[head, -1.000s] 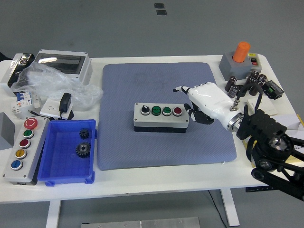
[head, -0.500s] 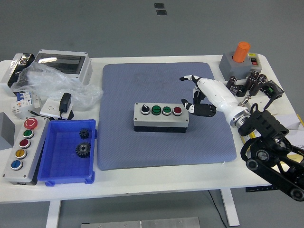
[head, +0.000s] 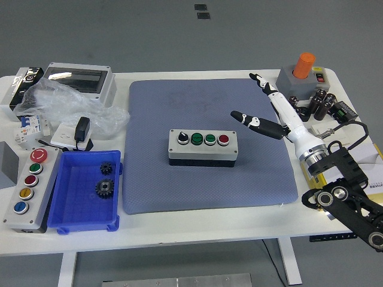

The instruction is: Pick up the button,place it on the desk,press the button,press the button

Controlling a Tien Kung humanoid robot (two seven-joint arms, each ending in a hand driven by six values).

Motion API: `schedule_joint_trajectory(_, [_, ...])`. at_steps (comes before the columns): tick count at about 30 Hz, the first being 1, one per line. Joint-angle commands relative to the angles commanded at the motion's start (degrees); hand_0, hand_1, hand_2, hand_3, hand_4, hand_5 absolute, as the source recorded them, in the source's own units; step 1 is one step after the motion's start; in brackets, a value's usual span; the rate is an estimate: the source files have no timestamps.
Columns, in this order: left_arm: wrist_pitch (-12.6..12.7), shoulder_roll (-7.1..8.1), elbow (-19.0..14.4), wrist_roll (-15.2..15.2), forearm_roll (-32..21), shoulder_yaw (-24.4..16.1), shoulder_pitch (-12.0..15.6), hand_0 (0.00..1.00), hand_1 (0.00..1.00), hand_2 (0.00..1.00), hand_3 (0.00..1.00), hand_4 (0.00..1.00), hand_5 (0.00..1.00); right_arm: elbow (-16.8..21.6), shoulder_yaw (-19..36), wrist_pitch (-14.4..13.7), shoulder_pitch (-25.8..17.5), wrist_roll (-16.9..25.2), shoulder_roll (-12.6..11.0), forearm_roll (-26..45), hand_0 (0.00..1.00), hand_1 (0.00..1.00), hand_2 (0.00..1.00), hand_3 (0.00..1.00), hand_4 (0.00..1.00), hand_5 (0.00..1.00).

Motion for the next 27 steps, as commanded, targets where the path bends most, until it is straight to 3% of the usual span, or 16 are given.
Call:
schedule_joint_trajectory(4, [-0.1, -0.14, 0.0, 0.1, -0.1, -0.1, -0.2, 0.685, 0.705, 0.638, 0.629, 0.555, 0.44, -2.3, 1.8, 1.2, -1.0, 6.0, 0.7, 8.3, 0.961, 0.957, 0.998, 0.998, 0.998, 0.69])
schedule_joint_trajectory(5, [-0.2, -0.15, 0.0, 0.1, -0.1, -0.1, -0.2, 0.684, 0.706, 0.641, 0.63, 0.564, 0.444, -2.7, 2.2, 1.6, -1.2, 7.4, 0.8, 10.6, 0.933, 0.9, 0.929, 0.985, 0.998, 0.931])
schedule_joint_trajectory(10, [-0.4, -0.13, 0.0, 0.3, -0.2, 0.0, -0.1, 0.684, 0.706, 0.641, 0.63, 0.564, 0.444, -4.5, 3.1, 4.0, -1.6, 13.8, 1.5, 20.6, 0.933, 0.9, 0.929, 0.985, 0.998, 0.931])
schedule_joint_trajectory(11, [-0.5, -0.13, 0.0, 0.4, -0.2, 0.0, -0.1, 0.684, 0.705, 0.641, 0.633, 0.573, 0.441, -4.8, 3.1, 4.4, -1.6, 14.9, 1.6, 22.3, 0.901, 0.846, 0.851, 0.859, 0.998, 0.998])
schedule_joint_trajectory(15, [-0.7, -0.15, 0.0, 0.6, -0.2, 0.0, -0.1, 0.684, 0.705, 0.641, 0.633, 0.573, 0.441, -5.7, 3.0, 5.9, -1.9, 18.0, 2.0, 29.3, 0.901, 0.846, 0.851, 0.859, 0.998, 0.998])
schedule_joint_trajectory(22, [-0.8, -0.08, -0.1, 0.8, -0.3, 0.1, -0.2, 0.684, 0.705, 0.644, 0.635, 0.59, 0.449, -6.4, 2.6, 7.4, -1.9, 19.3, 2.3, 38.1, 0.893, 0.831, 0.83, 0.84, 0.998, 0.998])
schedule_joint_trajectory(27, [-0.8, -0.08, -0.1, 0.9, -0.2, 0.1, -0.3, 0.684, 0.703, 0.647, 0.637, 0.609, 0.455, -6.6, 2.3, 7.9, -1.8, 19.4, 2.5, 39.9, 0.875, 0.808, 0.81, 0.823, 0.998, 0.998])
